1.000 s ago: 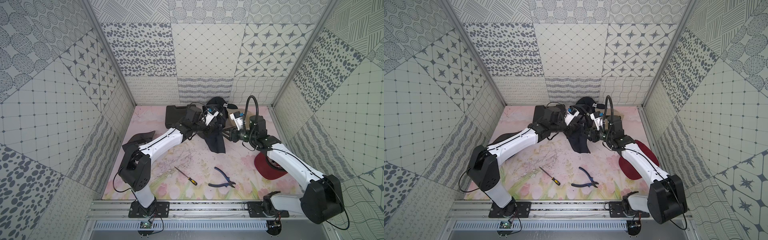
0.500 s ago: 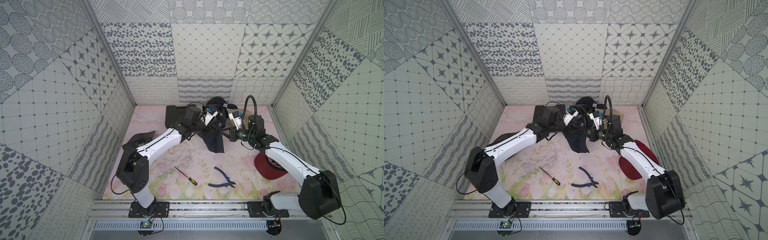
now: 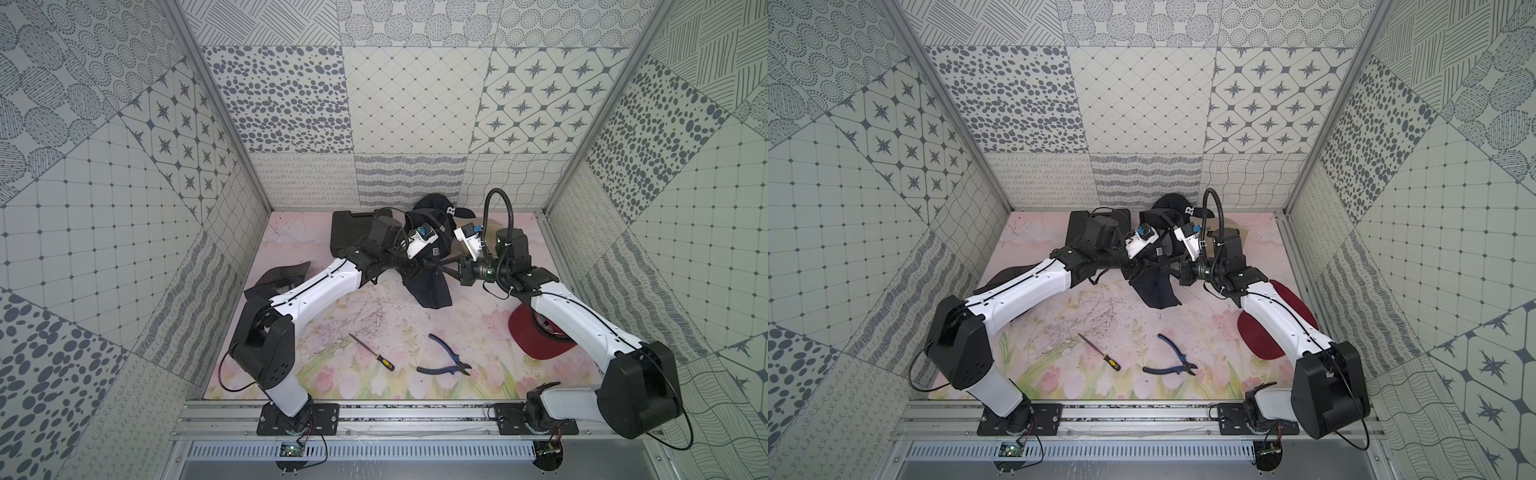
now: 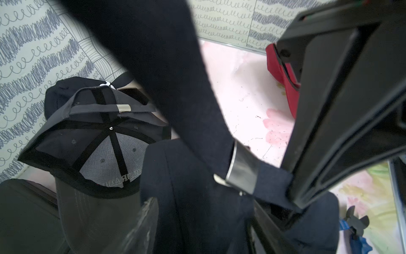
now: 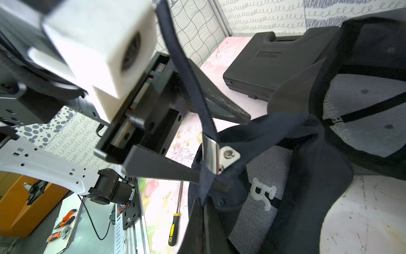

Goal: Open the adjustable buckle of the baseball cap
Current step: Open the adjustable buckle on the baseball cap.

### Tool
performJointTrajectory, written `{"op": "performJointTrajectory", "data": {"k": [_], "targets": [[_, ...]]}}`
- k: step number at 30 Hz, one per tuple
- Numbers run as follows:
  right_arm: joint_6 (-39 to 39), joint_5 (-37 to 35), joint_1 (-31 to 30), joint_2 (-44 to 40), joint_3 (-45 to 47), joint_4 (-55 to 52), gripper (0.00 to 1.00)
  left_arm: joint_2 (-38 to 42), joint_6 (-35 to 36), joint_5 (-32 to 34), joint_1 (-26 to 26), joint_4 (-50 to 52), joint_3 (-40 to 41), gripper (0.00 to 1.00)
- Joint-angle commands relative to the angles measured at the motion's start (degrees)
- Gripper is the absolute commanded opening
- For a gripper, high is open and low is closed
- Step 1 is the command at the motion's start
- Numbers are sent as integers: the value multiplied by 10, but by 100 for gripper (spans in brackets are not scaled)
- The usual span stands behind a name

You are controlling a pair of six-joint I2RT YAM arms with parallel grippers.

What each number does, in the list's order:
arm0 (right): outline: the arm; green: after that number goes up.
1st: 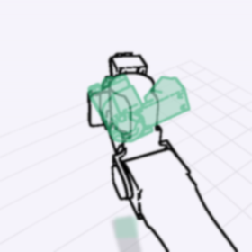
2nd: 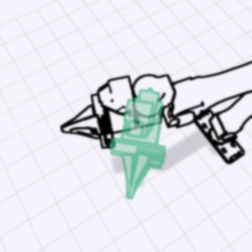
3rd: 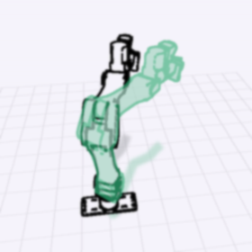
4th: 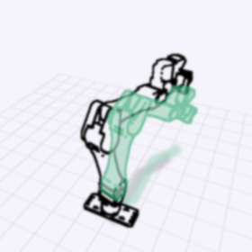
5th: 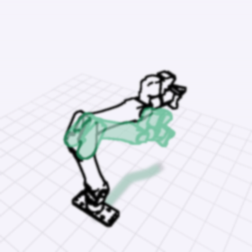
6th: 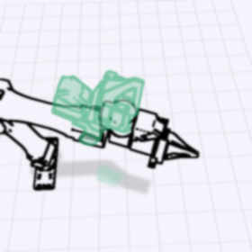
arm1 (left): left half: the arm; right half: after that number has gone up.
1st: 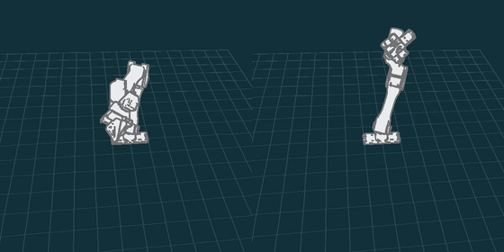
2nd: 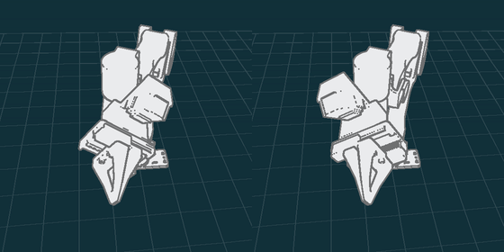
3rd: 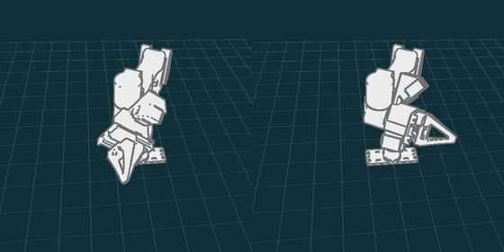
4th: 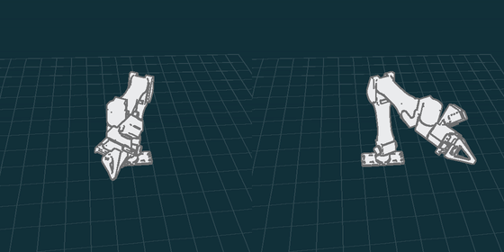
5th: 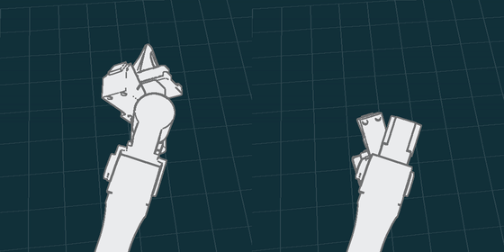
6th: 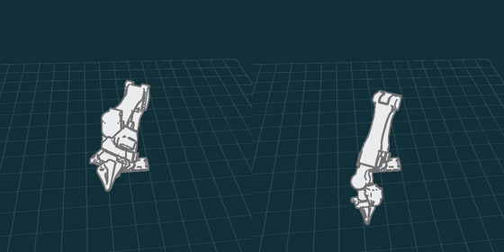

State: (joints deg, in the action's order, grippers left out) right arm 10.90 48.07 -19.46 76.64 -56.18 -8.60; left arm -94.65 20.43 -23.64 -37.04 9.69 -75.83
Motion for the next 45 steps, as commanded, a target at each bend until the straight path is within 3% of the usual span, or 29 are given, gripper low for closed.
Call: {"op": "performJointTrajectory", "data": {"k": [1,13,24,26,31,33,36,45], "targets": [[-19,38,2,5,-18,8,0,7,73,-17,2,-40,26,62],[-15,68,3,4,-8,14,0,10,27,-32,1,-170,63,57],[-17,65,3,2,-3,20,0,30,-33,-87,3,-258,103,54],[-15,69,3,-1,-2,25,0,25,-35,-85,3,-253,98,49],[-9,66,4,-3,3,31,0,14,-45,-93,4,-251,86,23],[-1,49,5,-3,7,31,0,10,-42,-97,4,-239,77,11],[29,16,9,1,16,40,0,11,-49,-93,4,-234,75,1],[125,14,9,24,61,158,0,17,-175,-28,4,-277,85,0]]}}
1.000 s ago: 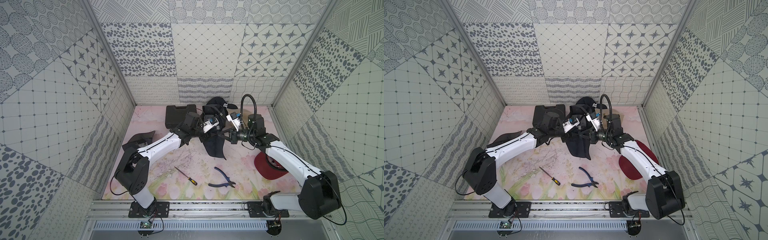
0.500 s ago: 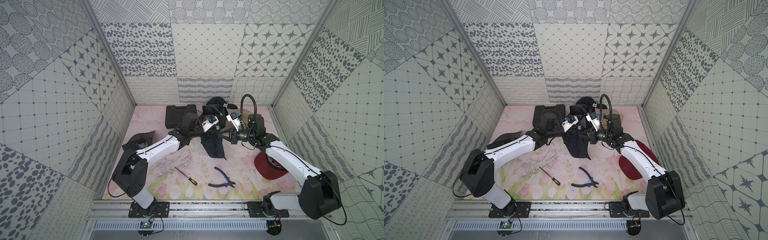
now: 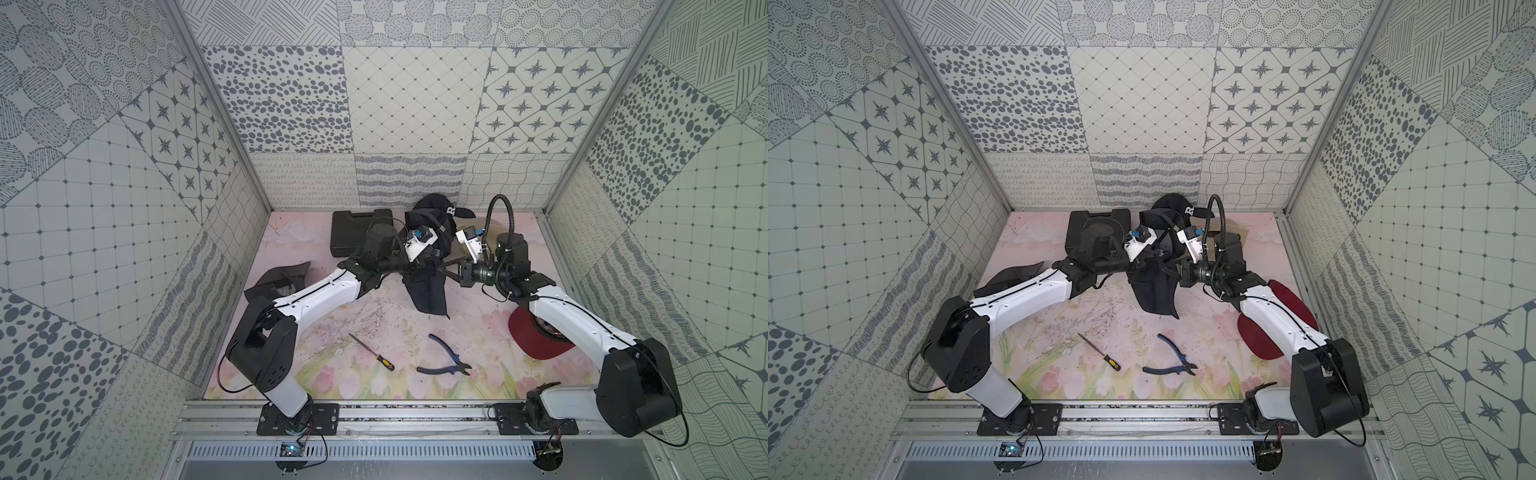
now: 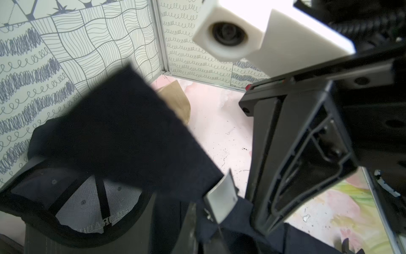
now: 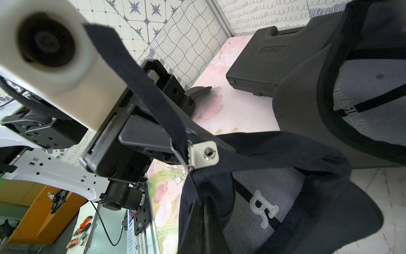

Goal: Open the adjustable buckle of the baseball cap
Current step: Open the adjustable buckle on the baseball cap.

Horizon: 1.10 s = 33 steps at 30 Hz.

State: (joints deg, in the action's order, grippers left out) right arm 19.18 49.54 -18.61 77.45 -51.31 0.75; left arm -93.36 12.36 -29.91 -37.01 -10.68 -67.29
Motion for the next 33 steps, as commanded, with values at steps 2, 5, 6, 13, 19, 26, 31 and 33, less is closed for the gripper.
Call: {"op": "performJointTrajectory", "data": {"k": [2,5,6,13,19,26,31,33], "targets": [[51,4,-4,25,16,76,0,5,-116,49,4,-80,-3,0],[50,12,-16,34,21,83,0,4,-137,67,4,-76,-19,0],[47,14,-21,35,22,85,0,3,-142,70,3,-73,-25,0],[40,2,-34,25,29,98,16,-6,-144,62,4,-62,-44,0],[15,-55,-13,-14,0,25,54,-13,-108,47,4,-31,-46,0],[-5,-59,26,-53,-12,-11,69,-22,-76,47,3,10,-59,0],[-23,-91,45,-54,-27,-33,66,-27,-56,22,4,30,-72,0],[-12,-93,49,-44,-36,-30,63,-27,-51,13,3,34,-73,1]]}}
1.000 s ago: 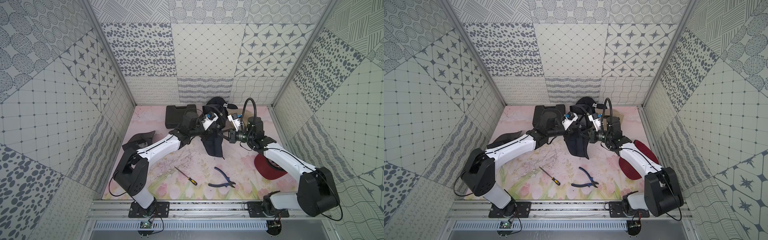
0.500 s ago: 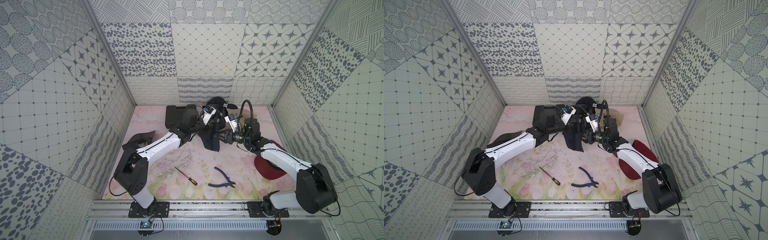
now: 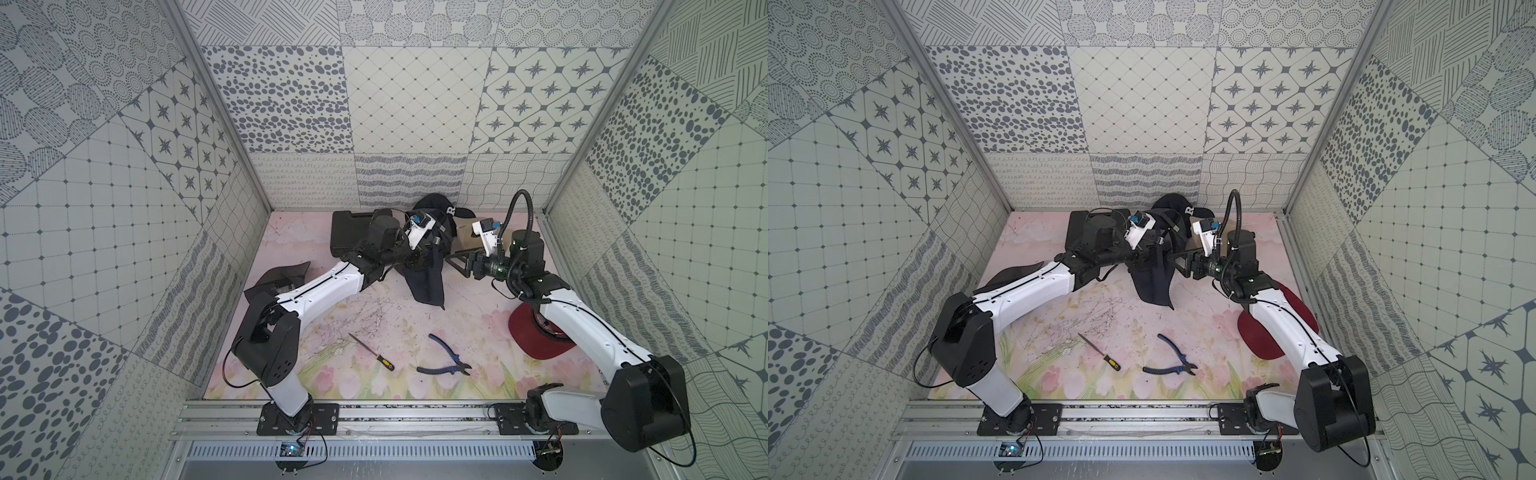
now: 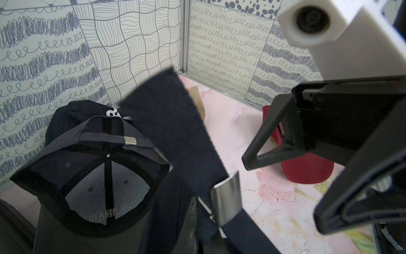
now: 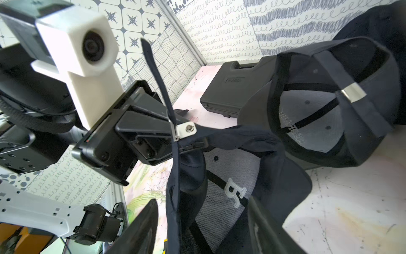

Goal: Open the adjustable buckle of the baseball cap
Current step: Open the adjustable buckle on the baseball cap.

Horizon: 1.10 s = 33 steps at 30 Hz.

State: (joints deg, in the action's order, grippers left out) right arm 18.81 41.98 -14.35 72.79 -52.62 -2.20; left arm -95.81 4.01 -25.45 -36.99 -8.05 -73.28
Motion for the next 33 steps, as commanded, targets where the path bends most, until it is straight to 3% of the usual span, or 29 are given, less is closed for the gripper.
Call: {"op": "performJointTrajectory", "data": {"k": [1,4,8,14,18,21,23,31,33], "targets": [[-2,-16,6,9,-28,2,63,-3,34,-34,4,7,-14,2],[15,-14,6,25,-35,13,58,-7,40,-51,3,10,-17,5],[36,0,6,51,-49,26,43,-11,38,-71,3,11,-24,10],[61,20,1,88,-60,52,25,-14,38,-81,4,9,-31,11],[70,25,-3,104,-66,65,22,-16,41,-100,4,9,-32,18],[73,29,-4,111,-75,71,22,-18,42,-117,3,6,-30,34],[75,33,-5,114,-79,77,22,-19,45,-126,3,1,-26,39],[72,61,-9,123,-87,92,22,-27,46,-131,3,-4,-29,41],[69,68,-11,123,-87,91,22,-30,43,-132,3,-13,-27,35]]}}
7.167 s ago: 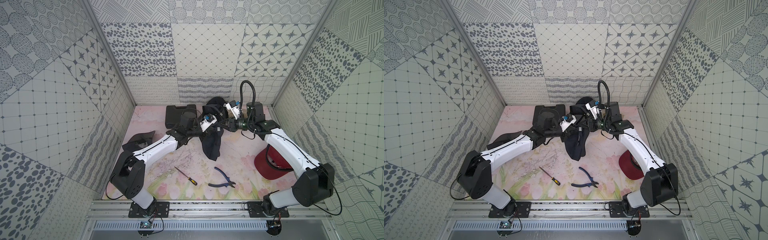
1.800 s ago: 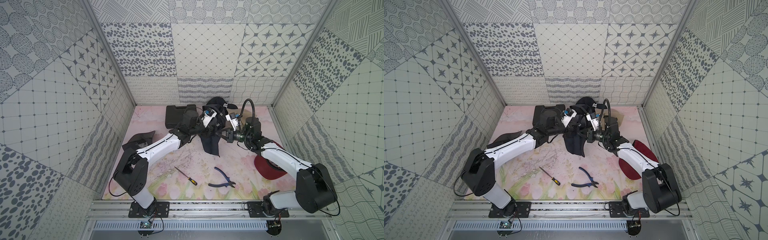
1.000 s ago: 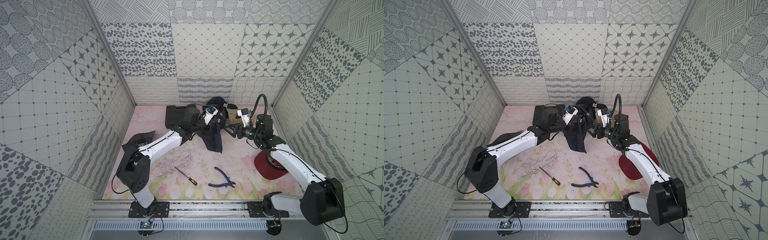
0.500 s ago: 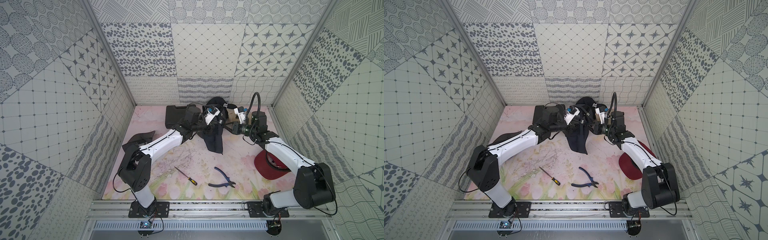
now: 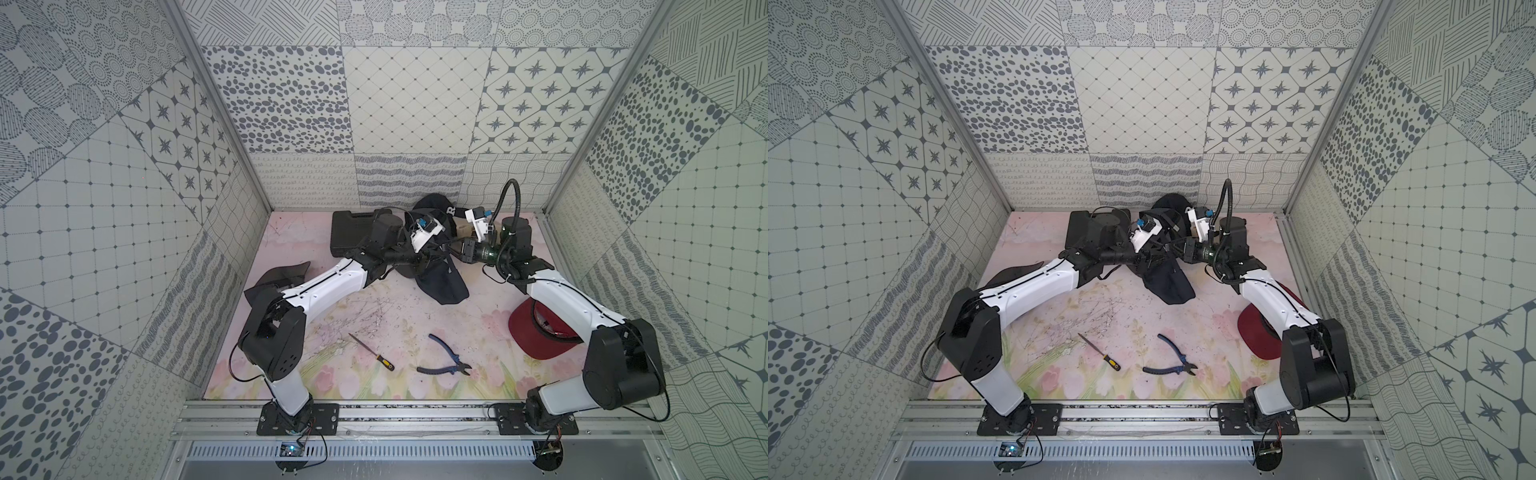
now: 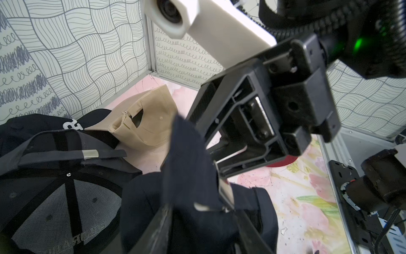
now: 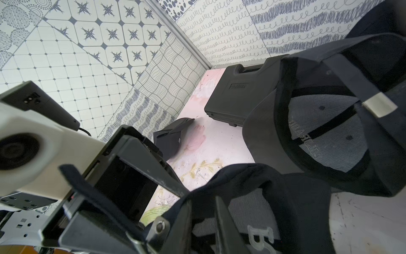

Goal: Open the adjustable buckle of the baseball cap
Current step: Open the adjustable buckle on the baseball cap, then pull the adjustable strap on the baseball cap.

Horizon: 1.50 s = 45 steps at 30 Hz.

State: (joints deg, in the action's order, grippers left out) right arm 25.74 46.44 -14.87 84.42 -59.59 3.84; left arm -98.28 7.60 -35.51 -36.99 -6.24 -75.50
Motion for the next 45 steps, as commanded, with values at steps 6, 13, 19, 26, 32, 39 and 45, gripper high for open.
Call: {"op": "performJointTrajectory", "data": {"k": [6,13,19,26,32,39,45], "targets": [[-16,15,-6,-3,-17,4,26,-17,-12,-27,1,-42,-16,0],[-53,-32,20,-39,-31,-99,56,-10,-35,8,-3,-61,-5,0],[-99,7,33,-92,-9,-132,61,-11,-56,25,-3,-63,-8,0],[-93,47,23,-101,8,-108,54,-14,-80,35,-4,-66,-14,0],[-77,24,5,-69,-5,-96,48,-10,-100,27,-4,-83,-9,0],[-73,23,-9,-48,-10,-86,40,-13,-104,28,-5,-87,-9,0],[-65,15,-11,-48,3,-73,15,-16,-122,47,-5,-102,-9,0]]}}
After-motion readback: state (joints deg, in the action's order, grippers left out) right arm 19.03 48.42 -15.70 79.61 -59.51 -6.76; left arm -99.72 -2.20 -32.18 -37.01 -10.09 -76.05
